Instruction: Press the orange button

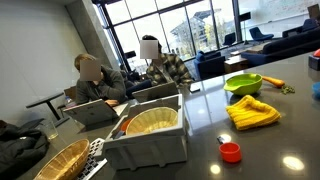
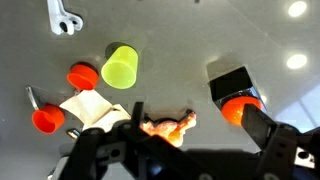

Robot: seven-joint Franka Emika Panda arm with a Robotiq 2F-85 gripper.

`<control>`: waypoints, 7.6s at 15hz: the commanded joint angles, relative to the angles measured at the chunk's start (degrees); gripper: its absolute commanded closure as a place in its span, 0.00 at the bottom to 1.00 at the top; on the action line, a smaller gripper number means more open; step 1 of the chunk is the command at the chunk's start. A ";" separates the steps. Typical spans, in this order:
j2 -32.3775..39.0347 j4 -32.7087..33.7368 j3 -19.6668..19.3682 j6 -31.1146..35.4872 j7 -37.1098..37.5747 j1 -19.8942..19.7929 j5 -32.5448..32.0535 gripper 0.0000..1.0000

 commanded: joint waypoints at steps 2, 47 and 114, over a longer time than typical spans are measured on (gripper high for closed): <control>12.49 16.03 -1.32 -6.36 10.58 2.77 -0.47 0.00; 61.48 89.84 -11.97 -43.32 75.79 -0.13 25.48 0.00; 67.91 87.87 -20.64 -27.53 85.93 -0.17 31.55 1.00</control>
